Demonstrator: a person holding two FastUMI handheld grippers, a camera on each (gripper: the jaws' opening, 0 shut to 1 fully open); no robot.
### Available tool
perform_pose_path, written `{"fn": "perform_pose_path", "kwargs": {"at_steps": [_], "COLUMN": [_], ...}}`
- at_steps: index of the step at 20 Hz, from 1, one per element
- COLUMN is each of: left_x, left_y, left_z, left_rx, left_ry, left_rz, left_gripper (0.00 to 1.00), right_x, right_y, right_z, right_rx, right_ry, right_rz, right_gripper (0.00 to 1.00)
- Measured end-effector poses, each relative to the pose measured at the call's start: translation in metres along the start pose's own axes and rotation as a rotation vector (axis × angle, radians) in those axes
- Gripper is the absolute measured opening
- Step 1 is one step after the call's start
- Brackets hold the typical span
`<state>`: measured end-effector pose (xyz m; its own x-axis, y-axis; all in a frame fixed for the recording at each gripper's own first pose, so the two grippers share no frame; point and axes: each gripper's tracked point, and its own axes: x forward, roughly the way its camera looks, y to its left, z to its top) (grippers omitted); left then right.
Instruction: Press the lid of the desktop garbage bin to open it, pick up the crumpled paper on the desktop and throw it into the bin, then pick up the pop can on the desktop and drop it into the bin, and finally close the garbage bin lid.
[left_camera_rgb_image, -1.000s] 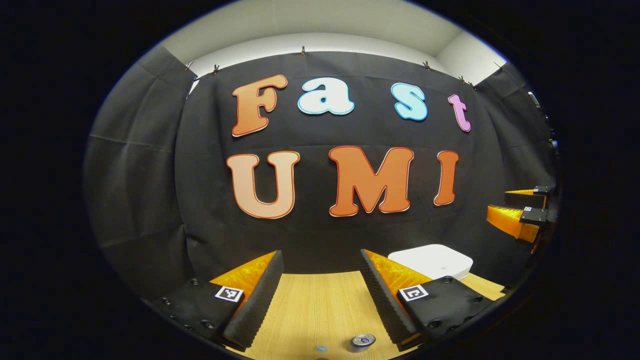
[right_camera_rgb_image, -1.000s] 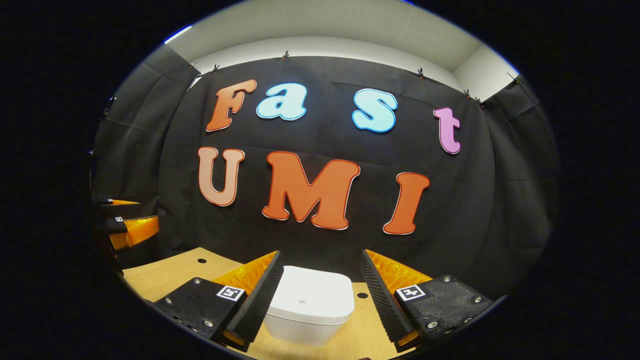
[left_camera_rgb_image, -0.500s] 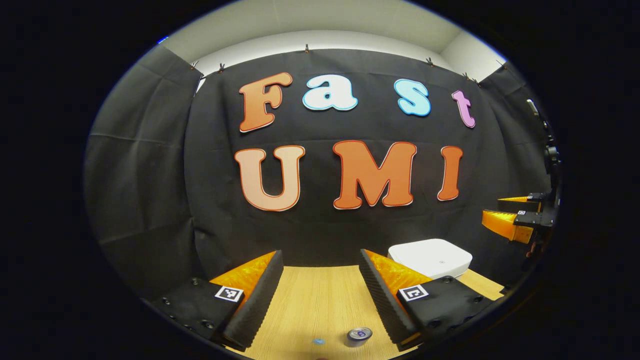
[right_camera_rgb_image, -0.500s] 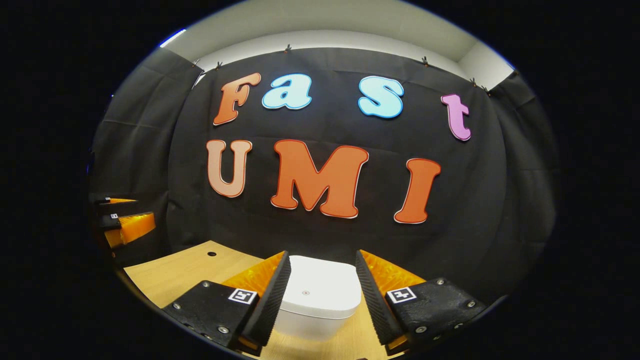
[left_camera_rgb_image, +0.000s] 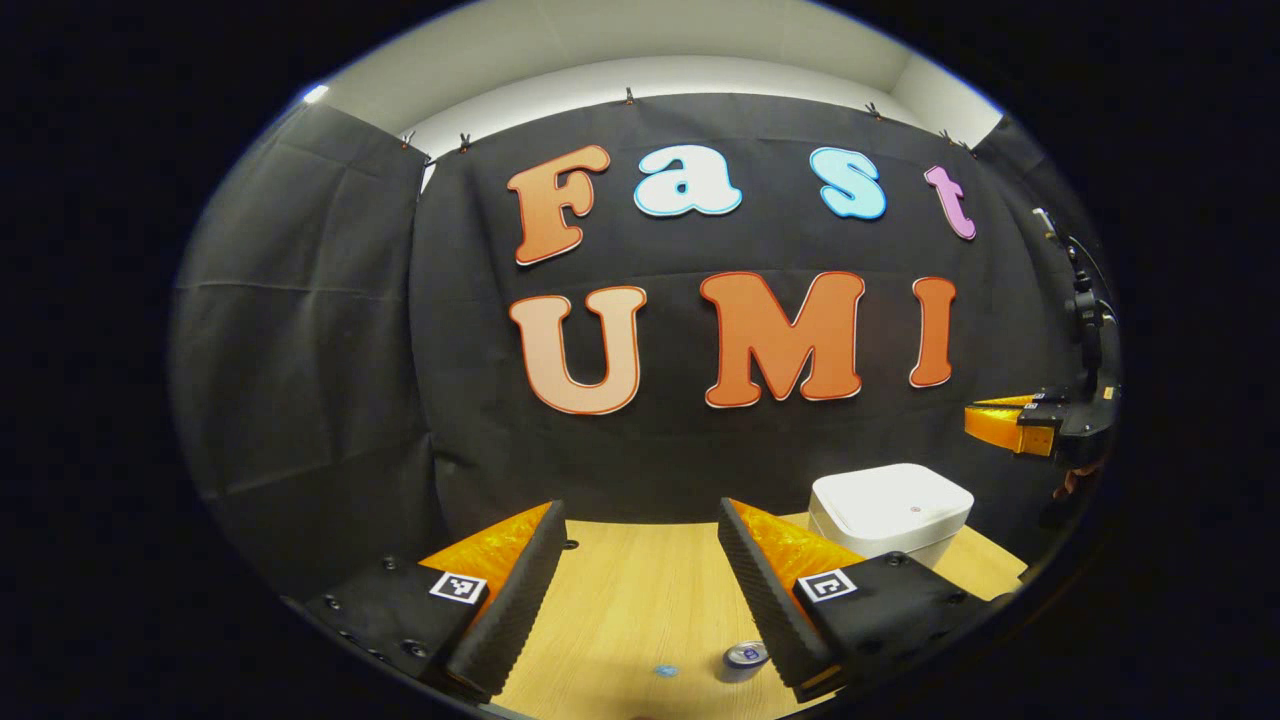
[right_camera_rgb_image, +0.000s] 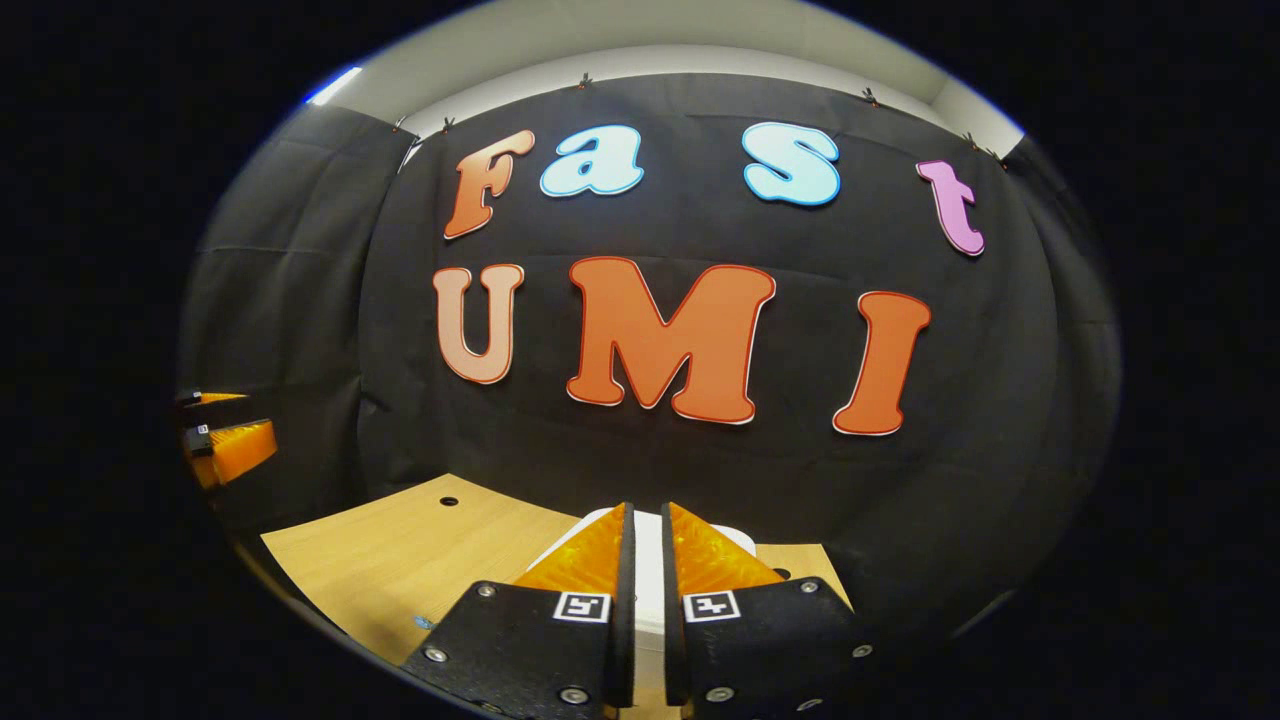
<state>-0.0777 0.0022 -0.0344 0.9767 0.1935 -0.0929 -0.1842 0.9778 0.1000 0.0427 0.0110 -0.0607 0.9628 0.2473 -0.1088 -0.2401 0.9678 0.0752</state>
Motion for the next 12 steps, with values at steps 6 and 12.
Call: {"fn": "perform_pose_path", "kwargs": {"at_steps": [6, 12], "left_x": [-0.014, -0.022], "left_y": [0.019, 0.022], "left_z": [-0.009, -0.016], "left_rx": [0.011, 0.023], "left_ry": [0.028, 0.052], "left_rz": [0.096, 0.150], "left_gripper": [0.97, 0.99], "right_x": [0.024, 0.039], "right_y": [0.003, 0.007], "right_z": [-0.034, -0.075], "right_rx": [0.017, 0.004], "right_ry": [0.080, 0.177], "right_rz": [0.063, 0.113], "right_gripper": [0.01, 0.01]}}
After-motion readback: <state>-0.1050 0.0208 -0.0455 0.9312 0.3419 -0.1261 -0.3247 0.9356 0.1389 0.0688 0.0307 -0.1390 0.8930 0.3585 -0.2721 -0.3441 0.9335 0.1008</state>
